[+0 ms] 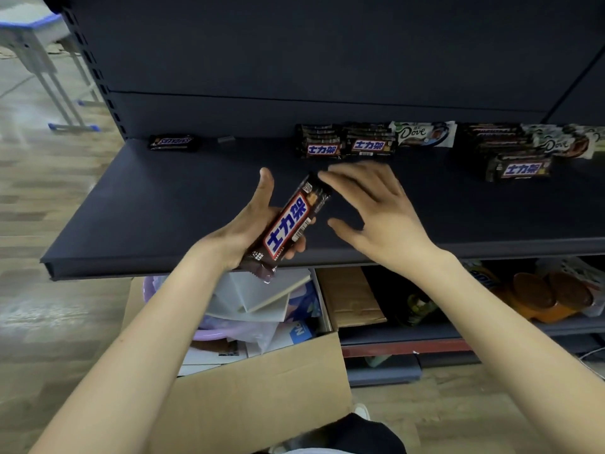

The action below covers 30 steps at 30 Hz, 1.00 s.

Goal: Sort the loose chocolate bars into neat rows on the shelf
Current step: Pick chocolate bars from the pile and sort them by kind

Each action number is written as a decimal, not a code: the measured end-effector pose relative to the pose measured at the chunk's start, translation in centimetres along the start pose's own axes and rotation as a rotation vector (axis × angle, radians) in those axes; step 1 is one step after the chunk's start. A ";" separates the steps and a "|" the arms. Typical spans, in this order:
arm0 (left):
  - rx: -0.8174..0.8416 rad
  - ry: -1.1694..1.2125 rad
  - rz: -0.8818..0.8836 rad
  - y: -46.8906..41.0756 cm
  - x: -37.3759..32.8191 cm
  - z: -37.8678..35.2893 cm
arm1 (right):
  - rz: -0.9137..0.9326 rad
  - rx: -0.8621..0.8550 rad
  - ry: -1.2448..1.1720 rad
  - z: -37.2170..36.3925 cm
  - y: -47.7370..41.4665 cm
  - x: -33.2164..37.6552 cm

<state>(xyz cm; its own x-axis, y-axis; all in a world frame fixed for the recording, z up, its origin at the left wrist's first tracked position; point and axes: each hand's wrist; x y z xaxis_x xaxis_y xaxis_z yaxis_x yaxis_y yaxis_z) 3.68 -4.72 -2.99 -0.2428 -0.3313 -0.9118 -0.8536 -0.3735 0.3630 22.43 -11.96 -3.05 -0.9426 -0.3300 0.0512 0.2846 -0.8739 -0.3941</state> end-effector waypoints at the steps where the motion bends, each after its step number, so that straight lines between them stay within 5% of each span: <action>1: 0.050 -0.052 0.032 -0.2 -0.2 -0.1 | 0.053 0.012 0.100 0.1 -0.1 -0.3; 6: 0.164 -0.241 0.156 -1.5 -1.8 -1.4 | 0.179 0.094 0.270 -0.7 0.5 -1.4; 9: 0.148 -0.346 0.219 -2.0 -2.9 -1.5 | 0.194 0.123 0.168 -0.9 1.2 -2.8; 16: -0.384 -0.704 -0.081 -4.6 -2.9 -0.3 | -0.169 0.293 -0.070 -0.8 1.6 -8.4; 30: -0.740 -1.023 -0.134 -8.8 1.0 -1.7 | -0.367 0.393 -0.031 -1.4 -4.1 -19.4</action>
<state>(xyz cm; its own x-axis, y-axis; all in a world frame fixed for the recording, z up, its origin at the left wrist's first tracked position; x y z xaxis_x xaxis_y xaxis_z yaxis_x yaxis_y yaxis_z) 11.74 -3.26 -6.75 -0.7004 0.4410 -0.5612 -0.5188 -0.8546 -0.0240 39.29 -1.47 -3.67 -0.9885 0.0172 0.1504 -0.0131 -0.9995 0.0281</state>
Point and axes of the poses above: each hand's wrist, its own y-axis away from the middle knuckle, its own z-axis out of the back of the hand, x = y × z, and after that the axes turned 15 degrees about x, right-handed
